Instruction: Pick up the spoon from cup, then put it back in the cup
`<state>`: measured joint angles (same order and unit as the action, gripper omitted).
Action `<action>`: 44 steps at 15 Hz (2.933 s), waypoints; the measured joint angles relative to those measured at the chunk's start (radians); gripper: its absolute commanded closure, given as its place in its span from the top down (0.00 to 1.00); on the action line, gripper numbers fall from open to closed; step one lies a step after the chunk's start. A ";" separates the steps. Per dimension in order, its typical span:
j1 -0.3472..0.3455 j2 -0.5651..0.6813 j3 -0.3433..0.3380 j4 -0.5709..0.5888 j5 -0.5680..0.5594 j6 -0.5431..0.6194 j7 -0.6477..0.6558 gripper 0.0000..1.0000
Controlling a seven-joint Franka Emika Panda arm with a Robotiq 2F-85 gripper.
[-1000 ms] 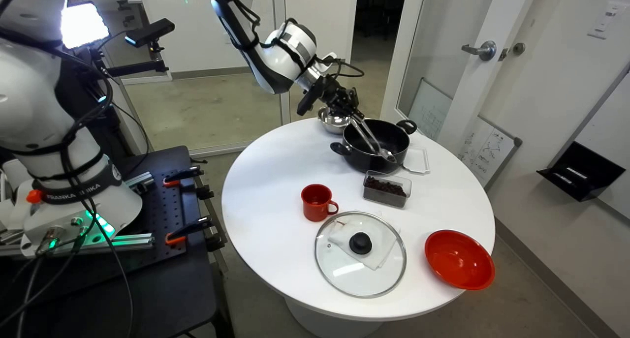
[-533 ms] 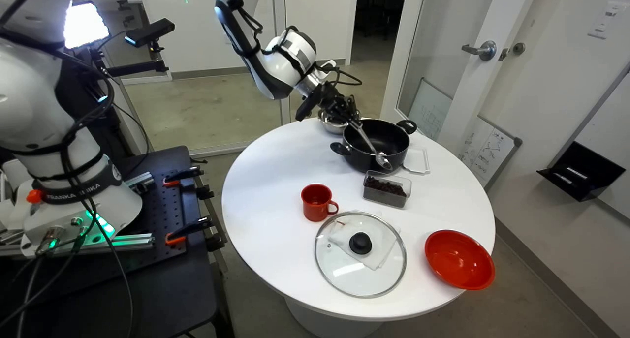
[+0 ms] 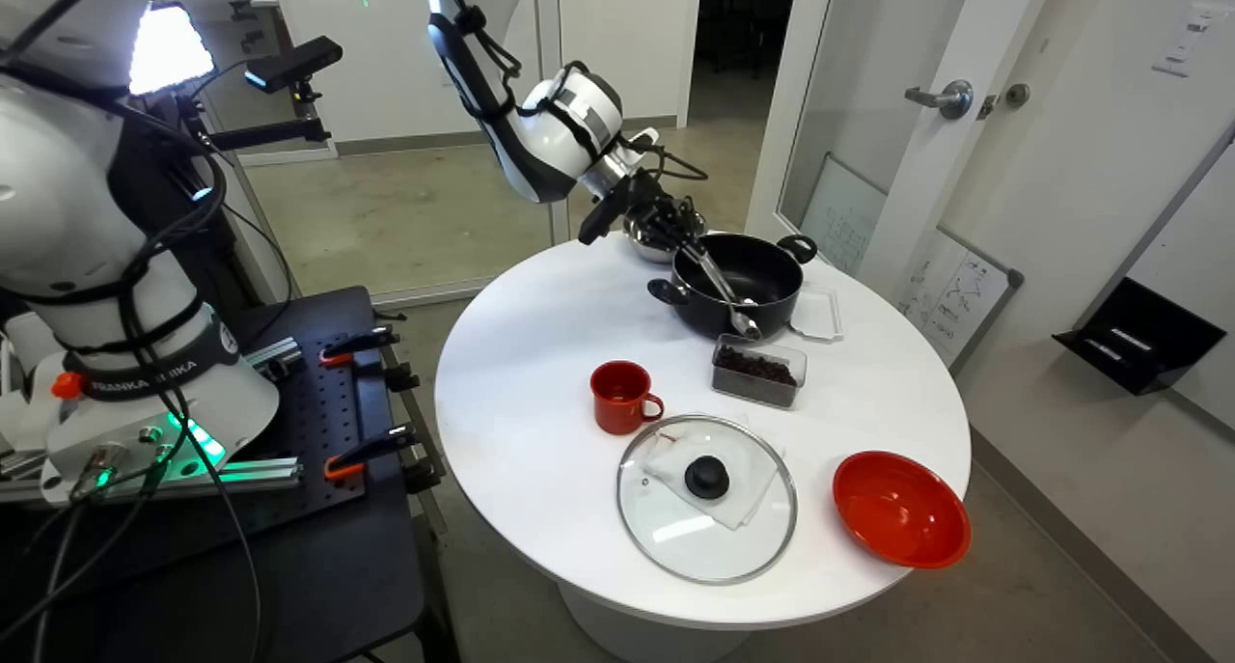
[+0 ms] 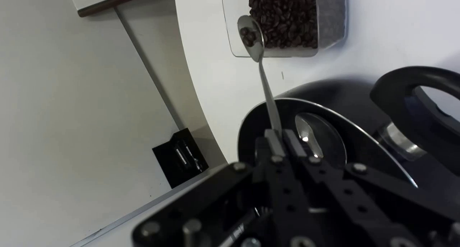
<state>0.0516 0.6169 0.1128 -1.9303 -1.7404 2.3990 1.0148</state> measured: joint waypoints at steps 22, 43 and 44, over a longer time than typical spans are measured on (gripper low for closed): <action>-0.081 0.073 -0.016 0.073 -0.176 0.118 0.248 0.01; -0.206 0.074 -0.002 0.115 -0.310 0.329 0.604 0.01; -0.212 0.074 0.001 0.116 -0.320 0.339 0.627 0.01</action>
<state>-0.1605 0.6909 0.1136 -1.8145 -2.0603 2.7385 1.6420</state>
